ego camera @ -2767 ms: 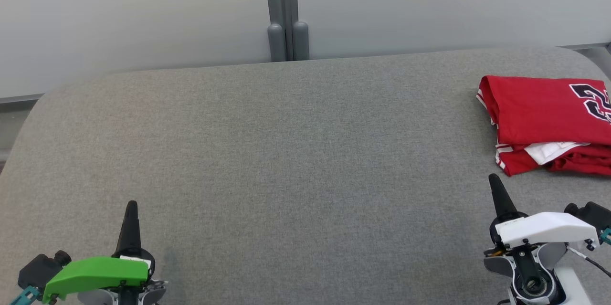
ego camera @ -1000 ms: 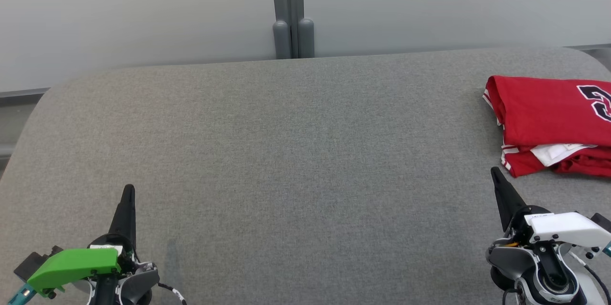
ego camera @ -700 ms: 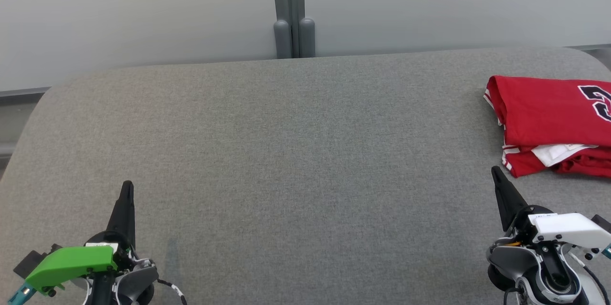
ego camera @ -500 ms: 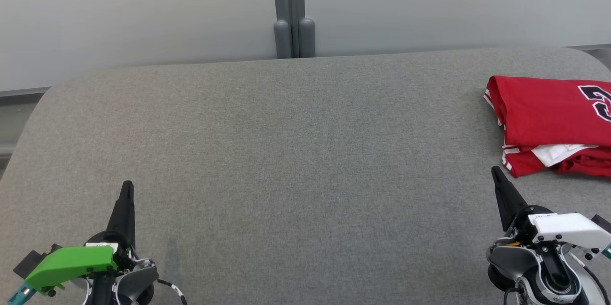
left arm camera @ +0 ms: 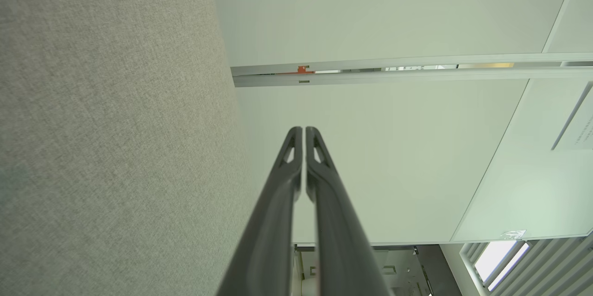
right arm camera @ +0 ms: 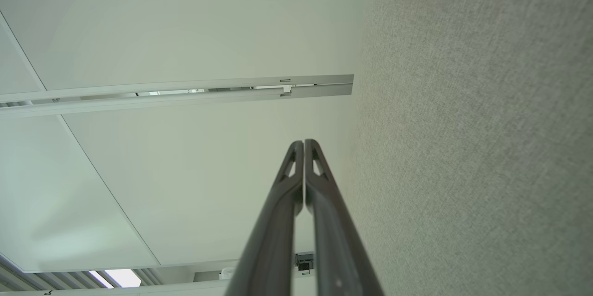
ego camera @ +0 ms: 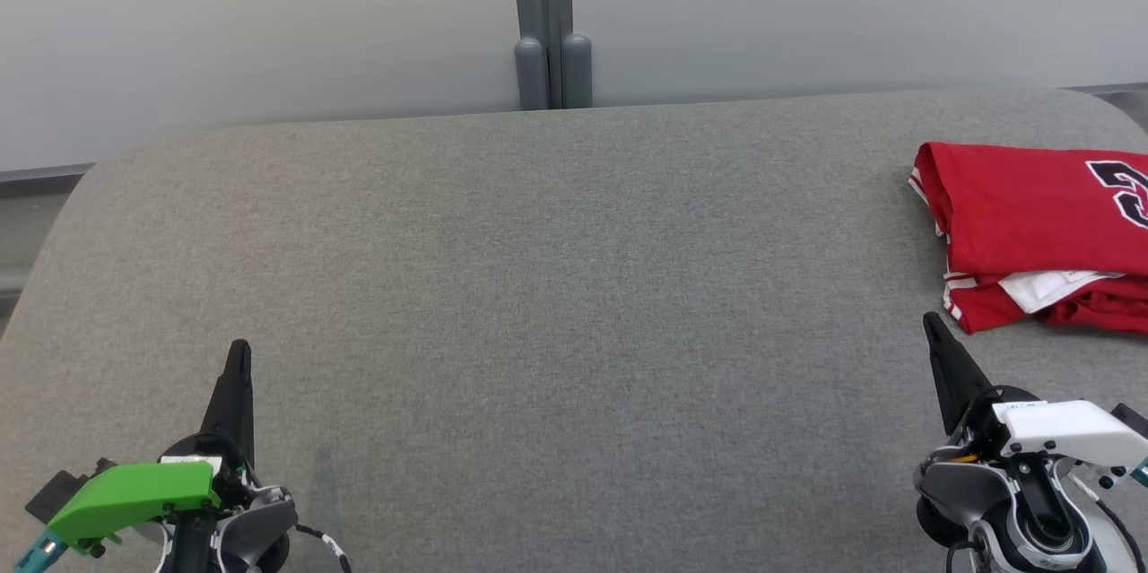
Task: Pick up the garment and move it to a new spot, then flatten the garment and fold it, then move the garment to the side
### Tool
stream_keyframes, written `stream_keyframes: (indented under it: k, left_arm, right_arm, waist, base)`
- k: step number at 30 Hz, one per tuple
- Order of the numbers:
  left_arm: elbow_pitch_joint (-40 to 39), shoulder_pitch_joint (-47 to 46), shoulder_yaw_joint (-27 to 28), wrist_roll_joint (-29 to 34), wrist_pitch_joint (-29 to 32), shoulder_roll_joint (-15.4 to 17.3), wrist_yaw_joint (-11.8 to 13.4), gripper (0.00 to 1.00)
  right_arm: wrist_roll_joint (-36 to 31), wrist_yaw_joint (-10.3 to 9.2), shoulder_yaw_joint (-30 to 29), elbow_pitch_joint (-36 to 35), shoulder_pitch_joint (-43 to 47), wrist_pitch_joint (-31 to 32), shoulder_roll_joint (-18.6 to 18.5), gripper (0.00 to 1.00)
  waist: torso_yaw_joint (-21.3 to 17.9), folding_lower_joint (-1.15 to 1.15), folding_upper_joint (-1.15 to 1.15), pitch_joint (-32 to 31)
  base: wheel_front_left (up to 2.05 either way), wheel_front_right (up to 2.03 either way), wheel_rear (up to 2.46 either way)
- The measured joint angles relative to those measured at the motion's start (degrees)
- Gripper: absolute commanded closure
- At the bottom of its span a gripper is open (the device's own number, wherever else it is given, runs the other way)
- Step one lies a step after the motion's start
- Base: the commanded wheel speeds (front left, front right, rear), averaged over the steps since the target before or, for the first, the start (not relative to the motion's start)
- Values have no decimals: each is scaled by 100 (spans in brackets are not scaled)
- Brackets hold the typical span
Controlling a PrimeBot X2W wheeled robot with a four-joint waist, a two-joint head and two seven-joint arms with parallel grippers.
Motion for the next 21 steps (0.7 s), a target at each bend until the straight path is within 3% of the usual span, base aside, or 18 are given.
stream_keyframes:
  k: [21]
  left_arm:
    - [-1, 0, 0, 0, 0, 0, 0, 100]
  right_arm:
    - [0, 0, 0, 0, 1, 0, 0, 100]
  waist:
    - [0, 0, 0, 0]
  base:
    - [0, 0, 0]
